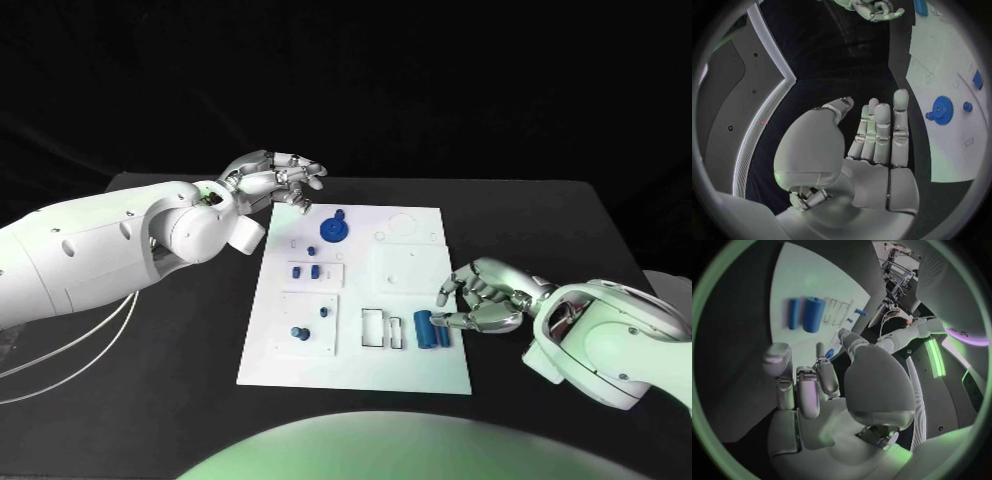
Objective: Assemble the parts on the task board
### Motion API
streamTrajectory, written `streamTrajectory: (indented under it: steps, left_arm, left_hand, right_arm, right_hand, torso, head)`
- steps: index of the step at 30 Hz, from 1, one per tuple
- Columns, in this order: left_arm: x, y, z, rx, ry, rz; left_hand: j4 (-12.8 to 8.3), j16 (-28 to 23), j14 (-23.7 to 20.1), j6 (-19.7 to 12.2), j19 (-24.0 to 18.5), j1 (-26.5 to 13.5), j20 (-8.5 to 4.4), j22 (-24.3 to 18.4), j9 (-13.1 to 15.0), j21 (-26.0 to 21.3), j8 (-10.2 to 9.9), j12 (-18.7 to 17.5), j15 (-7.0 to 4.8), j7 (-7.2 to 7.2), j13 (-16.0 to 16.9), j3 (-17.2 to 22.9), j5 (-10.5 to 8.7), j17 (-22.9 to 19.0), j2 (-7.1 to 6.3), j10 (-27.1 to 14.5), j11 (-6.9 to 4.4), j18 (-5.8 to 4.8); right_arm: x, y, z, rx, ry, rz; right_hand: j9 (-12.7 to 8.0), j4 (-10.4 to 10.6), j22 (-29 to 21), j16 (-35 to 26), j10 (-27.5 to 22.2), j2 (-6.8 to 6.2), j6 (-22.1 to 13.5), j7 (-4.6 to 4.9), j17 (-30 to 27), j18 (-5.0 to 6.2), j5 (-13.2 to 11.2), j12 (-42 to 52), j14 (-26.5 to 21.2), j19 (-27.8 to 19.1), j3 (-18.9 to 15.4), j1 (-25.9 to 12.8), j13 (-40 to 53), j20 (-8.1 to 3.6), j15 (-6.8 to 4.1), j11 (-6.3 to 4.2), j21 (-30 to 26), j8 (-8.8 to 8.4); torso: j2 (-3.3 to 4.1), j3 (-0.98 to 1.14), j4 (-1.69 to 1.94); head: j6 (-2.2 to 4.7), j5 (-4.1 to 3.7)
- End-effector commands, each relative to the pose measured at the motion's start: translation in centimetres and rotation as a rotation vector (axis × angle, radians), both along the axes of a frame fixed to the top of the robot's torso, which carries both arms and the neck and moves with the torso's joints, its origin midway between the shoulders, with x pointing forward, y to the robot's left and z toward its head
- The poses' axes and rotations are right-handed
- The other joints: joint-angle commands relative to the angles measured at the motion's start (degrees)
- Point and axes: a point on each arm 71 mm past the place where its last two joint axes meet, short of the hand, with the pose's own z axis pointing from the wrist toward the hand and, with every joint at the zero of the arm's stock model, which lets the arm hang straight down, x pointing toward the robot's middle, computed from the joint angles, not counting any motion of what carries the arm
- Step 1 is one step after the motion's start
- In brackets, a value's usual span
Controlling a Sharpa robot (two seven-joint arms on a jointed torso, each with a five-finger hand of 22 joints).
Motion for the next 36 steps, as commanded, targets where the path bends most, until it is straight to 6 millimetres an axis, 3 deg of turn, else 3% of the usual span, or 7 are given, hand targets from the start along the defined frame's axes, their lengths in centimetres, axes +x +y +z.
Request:
streamTrajectory:
  steps: [1,4,9,15,21,36]
  left_arm:
    - [-0.1,-0.2,0.1,-0.010,-0.002,-0.011]
    - [-0.1,-0.2,0.0,-0.011,-0.001,-0.012]
    - [-0.1,-0.1,0.0,-0.011,0.000,-0.012]
    - [-0.1,-0.1,0.0,-0.011,0.000,-0.012]
    - [-0.2,0.0,0.0,-0.010,0.001,-0.011]
    - [-0.2,0.0,-0.1,-0.009,0.006,-0.016]
  left_hand:
    - [0.2,-0.2,-0.4,-0.4,-0.4,0.3,0.17,-0.1,0.0,-0.4,0.2,-0.2,0.11,0.10,-0.1,0.1,-0.22,0.0,0.05,-0.1,0.11,0.48]
    - [0.2,-0.2,-0.4,-0.4,-0.4,0.3,0.17,-0.1,0.0,-0.4,0.2,-0.2,0.11,0.10,-0.1,0.1,-0.22,0.0,0.05,-0.1,0.11,0.48]
    - [0.2,-0.2,-0.4,-0.4,-0.4,0.3,0.17,-0.1,0.0,-0.4,0.2,-0.2,0.11,0.10,-0.1,0.1,-0.22,0.0,0.05,-0.1,0.11,0.48]
    - [0.2,-0.2,-0.4,-0.4,-0.4,0.3,0.17,-0.1,0.0,-0.4,0.2,-0.2,0.11,0.10,-0.1,0.1,-0.22,0.0,0.05,-0.1,0.11,0.48]
    - [0.2,-0.2,-0.4,-0.4,-0.4,0.3,0.17,-0.1,0.0,-0.4,0.2,-0.2,0.11,0.10,-0.1,0.1,-0.22,0.0,0.05,-0.1,0.11,0.48]
    - [0.2,-0.2,-0.4,-0.4,-0.4,0.3,0.17,-0.1,0.0,-0.4,0.2,-0.2,0.11,0.10,-0.1,0.1,-0.22,0.0,0.05,-0.1,0.11,0.48]
  right_arm:
    - [-0.4,-0.5,-0.5,-0.091,-0.036,-0.039]
    - [-0.5,-0.6,-0.8,-0.124,-0.051,-0.052]
    - [-0.6,-0.3,-1.2,-0.149,-0.067,-0.063]
    - [-0.5,0.3,-1.5,-0.157,-0.073,-0.057]
    - [-0.4,0.9,-2.0,-0.160,-0.070,-0.046]
    - [-0.7,2.5,-3.6,-0.167,-0.036,-0.009]
  right_hand:
    - [-0.3,2.9,0.5,0.4,0.0,0.63,-0.1,-0.02,12.8,-0.62,-0.4,0.4,5.6,0.2,-4.1,1.6,0.4,0.31,-0.04,0.43,0.4,-0.34]
    - [-0.6,5.7,1.1,0.5,0.3,1.12,0.2,-0.06,13.1,-0.72,-0.4,0.7,5.6,0.4,-8.2,2.9,0.9,0.29,-0.05,0.34,0.9,-0.21]
    - [-0.7,5.8,1.5,0.6,0.3,2.39,0.5,-0.17,13.4,-0.75,0.6,0.6,5.7,0.5,-13.1,1.7,0.9,0.24,-0.10,0.28,1.0,0.01]
    - [-0.8,5.8,1.8,0.7,0.5,2.96,0.6,-0.22,13.6,-0.80,0.9,0.8,5.8,0.6,-13.6,1.8,1.2,0.23,-0.12,0.24,1.2,0.09]
    - [-0.8,5.8,2.0,0.7,0.7,3.65,0.8,-0.27,13.9,-0.83,1.5,1.0,5.8,0.7,-13.9,2.3,1.5,0.20,-0.16,0.19,1.3,0.17]
    - [-0.9,5.7,2.1,0.8,0.8,3.98,0.8,-0.29,13.9,-0.85,2.1,1.1,5.8,0.7,-14.0,2.7,1.7,0.18,-0.18,0.16,1.4,0.18]
  torso:
    - [-0.26,0.01,-0.25]
    - [-0.27,0.02,-0.17]
    - [-0.12,-0.06,-0.10]
    - [-0.10,-0.08,0.03]
    - [-0.14,-0.12,-0.07]
    - [-0.14,-0.06,-0.09]
  head:
    - [0.01,-0.39]
    - [0.01,-0.54]
    - [0.01,-0.53]
    - [0.01,-0.47]
    - [0.01,-0.28]
    - [0.01,0.16]
